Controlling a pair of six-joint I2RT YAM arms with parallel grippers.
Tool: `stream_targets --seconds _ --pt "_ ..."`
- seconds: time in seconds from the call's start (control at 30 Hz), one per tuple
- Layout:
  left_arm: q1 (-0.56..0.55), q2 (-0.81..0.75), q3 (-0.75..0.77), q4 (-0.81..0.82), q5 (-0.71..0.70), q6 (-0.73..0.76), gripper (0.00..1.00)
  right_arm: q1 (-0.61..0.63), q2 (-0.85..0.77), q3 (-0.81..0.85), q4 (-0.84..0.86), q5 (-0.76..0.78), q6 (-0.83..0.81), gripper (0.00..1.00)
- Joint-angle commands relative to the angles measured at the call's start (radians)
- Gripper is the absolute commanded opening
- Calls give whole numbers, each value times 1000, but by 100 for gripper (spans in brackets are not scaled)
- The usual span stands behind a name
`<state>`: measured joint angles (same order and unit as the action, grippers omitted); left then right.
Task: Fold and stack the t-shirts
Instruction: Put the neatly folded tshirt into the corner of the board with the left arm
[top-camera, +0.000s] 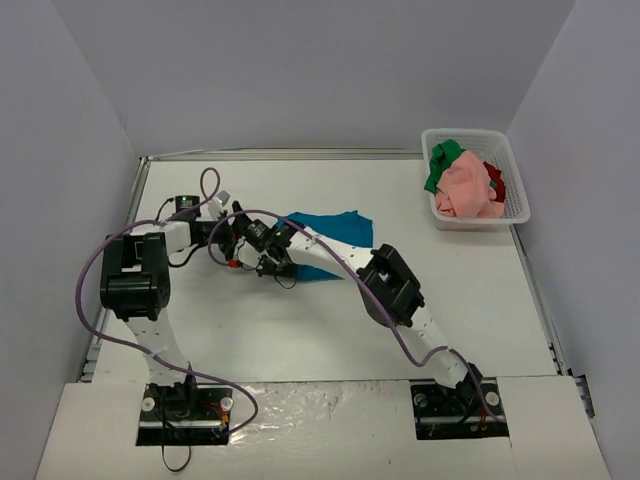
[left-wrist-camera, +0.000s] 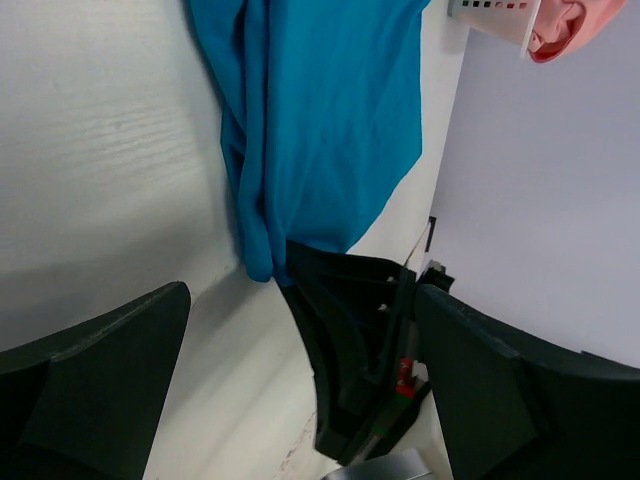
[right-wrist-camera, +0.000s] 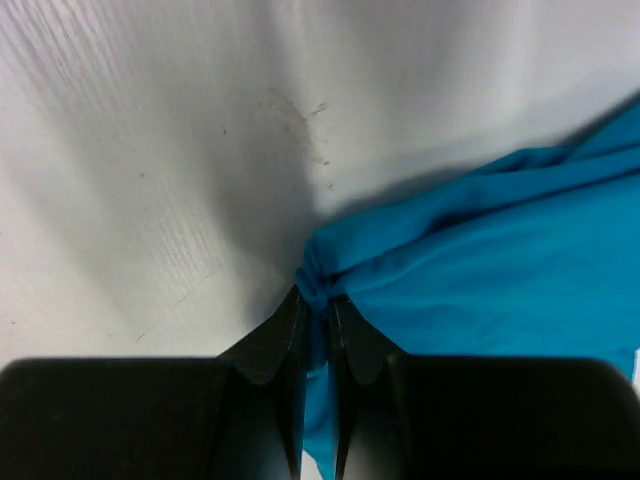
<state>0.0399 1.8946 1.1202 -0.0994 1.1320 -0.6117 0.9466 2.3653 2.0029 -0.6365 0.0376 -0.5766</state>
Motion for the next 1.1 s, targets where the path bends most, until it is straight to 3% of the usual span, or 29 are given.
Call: stream_targets --seconds 0.0,0.13,0.97,1.03,1.07 --pt "-29 0 -22 131 19 -127 94 6 0 54 -49 10 -2 0" --pt "-87 50 -10 207 32 -203 94 8 3 63 -60 12 0 0" --pt "-179 199 111 120 6 -168 94 14 -40 135 -121 45 -11 0" --pt "-190 216 128 104 8 -154 100 14 -43 137 -121 45 -11 0" --pt "-192 227 135 101 8 -152 94 14 -46 135 -123 45 -12 0"
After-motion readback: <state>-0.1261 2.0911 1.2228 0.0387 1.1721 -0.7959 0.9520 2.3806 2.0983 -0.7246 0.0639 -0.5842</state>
